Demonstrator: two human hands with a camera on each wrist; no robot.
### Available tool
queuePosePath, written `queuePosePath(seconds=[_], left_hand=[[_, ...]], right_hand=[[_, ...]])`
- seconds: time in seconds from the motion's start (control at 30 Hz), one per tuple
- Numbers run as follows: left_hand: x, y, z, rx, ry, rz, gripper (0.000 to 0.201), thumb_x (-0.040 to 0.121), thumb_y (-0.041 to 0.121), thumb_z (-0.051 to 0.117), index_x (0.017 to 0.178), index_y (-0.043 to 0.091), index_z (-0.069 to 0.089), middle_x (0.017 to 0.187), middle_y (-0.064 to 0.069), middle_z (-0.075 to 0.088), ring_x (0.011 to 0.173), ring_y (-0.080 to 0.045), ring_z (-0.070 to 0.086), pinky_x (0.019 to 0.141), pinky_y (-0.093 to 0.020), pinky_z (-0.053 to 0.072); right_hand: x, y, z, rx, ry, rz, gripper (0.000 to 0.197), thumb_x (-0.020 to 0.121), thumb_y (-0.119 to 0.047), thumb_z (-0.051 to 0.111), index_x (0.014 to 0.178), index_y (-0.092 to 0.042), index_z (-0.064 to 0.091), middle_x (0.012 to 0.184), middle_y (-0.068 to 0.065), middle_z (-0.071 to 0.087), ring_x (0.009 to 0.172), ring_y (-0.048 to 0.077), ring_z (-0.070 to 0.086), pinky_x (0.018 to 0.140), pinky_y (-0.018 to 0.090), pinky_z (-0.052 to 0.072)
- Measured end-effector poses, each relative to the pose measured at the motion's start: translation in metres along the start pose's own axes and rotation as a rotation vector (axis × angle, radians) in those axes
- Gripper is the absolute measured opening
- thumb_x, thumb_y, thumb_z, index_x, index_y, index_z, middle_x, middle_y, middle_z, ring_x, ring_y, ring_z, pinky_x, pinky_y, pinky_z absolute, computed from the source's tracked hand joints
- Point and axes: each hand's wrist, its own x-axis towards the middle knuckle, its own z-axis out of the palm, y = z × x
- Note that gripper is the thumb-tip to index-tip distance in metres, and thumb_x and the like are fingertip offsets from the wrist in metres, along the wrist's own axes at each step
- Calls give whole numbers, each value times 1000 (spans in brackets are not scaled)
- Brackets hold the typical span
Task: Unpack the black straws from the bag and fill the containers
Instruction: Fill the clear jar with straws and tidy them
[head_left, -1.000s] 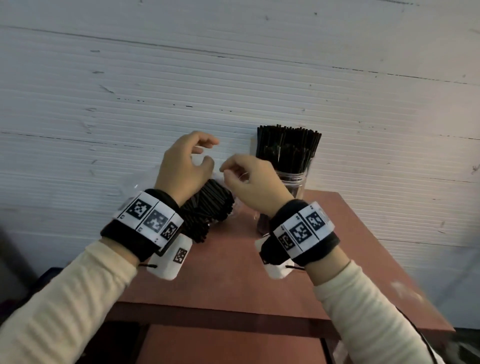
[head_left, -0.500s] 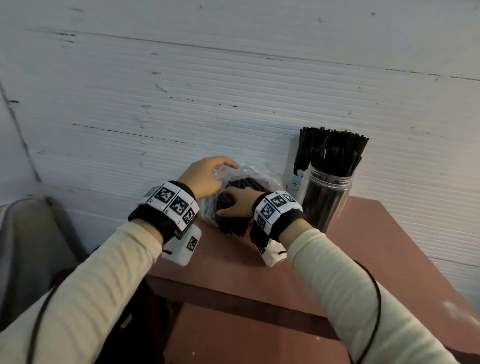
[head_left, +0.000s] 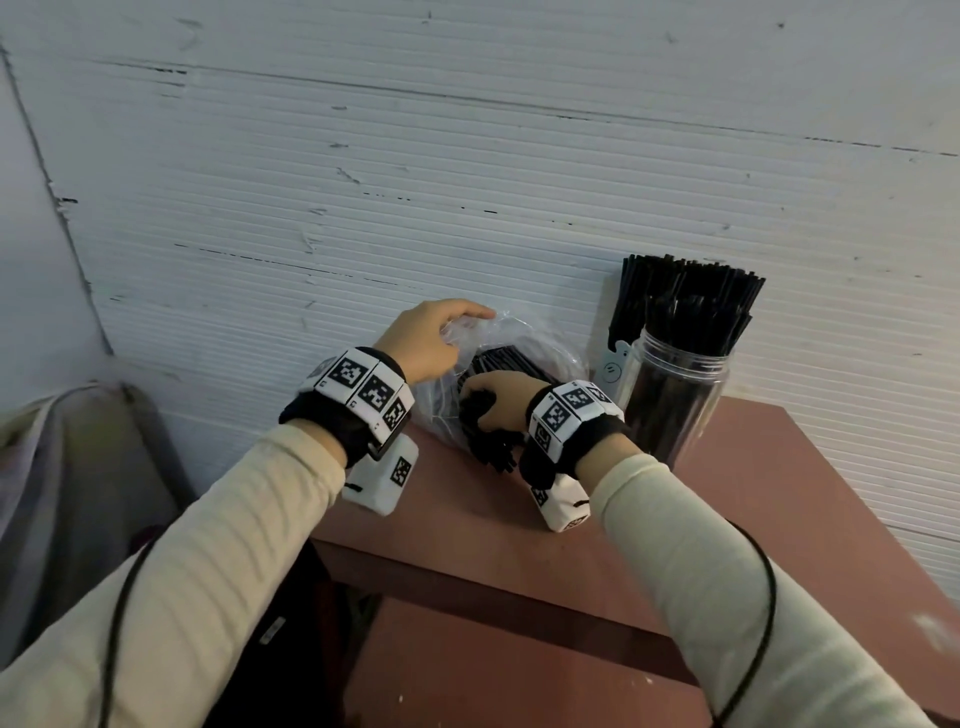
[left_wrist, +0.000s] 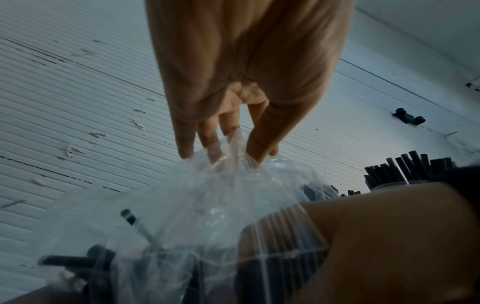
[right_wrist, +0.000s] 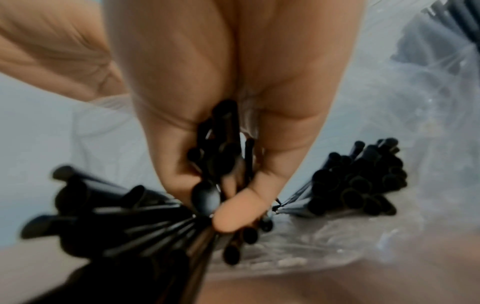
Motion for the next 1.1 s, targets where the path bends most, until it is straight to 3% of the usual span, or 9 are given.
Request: queuePosePath(seconds=[0.07,0.13,0.2,0.33,0.57,0.77,0.93,1.0,1.1], left_hand=[[0,-2,1,4,-11,-3,65,82,-11,51,127,34,60,138,6,55,109,-11,60,84,-29,55],[1,-3,3,-3,-14,-5,64,82,-11,52,127,33,60,137,6,56,115,-19,60,93,-38,53],[0,-3,3,0,-21,3,62,82,-10,52,128,32,60,137,6,56,114,-25,61,94,-39,51],[-1,-3,5,-3,-31,39,61,83,-11,51,128,29,59,139,7,54,123,-13,54,94,-26,45],[-4,-2,17,89,72,153,52,83,0,60,129,24,58,134,0,53,127,-14,45,98,-16,29],[-13,21,38,302,18,460,75,71,23,78,138,18,46,146,-2,40,136,-18,37,111,-35,34],[-6,46,62,373,-177,445,91,64,39,84,142,25,39,141,5,47,130,-13,43,107,-33,37],[-4,55,67,398,-198,415,80,65,40,82,134,30,44,128,10,56,119,-13,51,96,-33,43],[-5,73,75,444,-171,398,35,76,41,75,102,32,54,93,13,61,97,-15,62,71,-26,40]], right_hand=[[-2,3,-2,53,30,17,41,83,-10,65,123,-20,61,123,5,60,112,22,56,87,28,45],[-5,6,-4,114,70,15,39,82,-10,66,119,-20,64,118,4,63,105,20,59,86,28,48],[-10,9,-7,185,119,15,35,82,-10,66,114,-23,66,109,3,66,91,16,62,75,26,52],[-26,16,-14,332,157,24,33,81,-3,62,104,-26,70,88,6,71,61,14,63,55,23,54],[-67,33,-31,438,167,24,35,81,-3,66,107,-26,73,84,1,72,62,8,64,61,18,53],[-108,42,-49,478,131,-25,32,82,0,67,104,-20,74,86,21,72,64,18,63,67,32,52],[-140,43,-60,462,129,-76,28,82,-2,69,105,-18,74,78,8,71,59,10,62,63,22,51],[-152,40,-63,434,127,-98,30,83,-3,69,108,-18,74,83,10,71,61,10,62,62,19,51],[-169,44,-69,412,148,-83,34,83,-4,70,111,-22,72,85,6,69,64,10,61,58,13,47]])
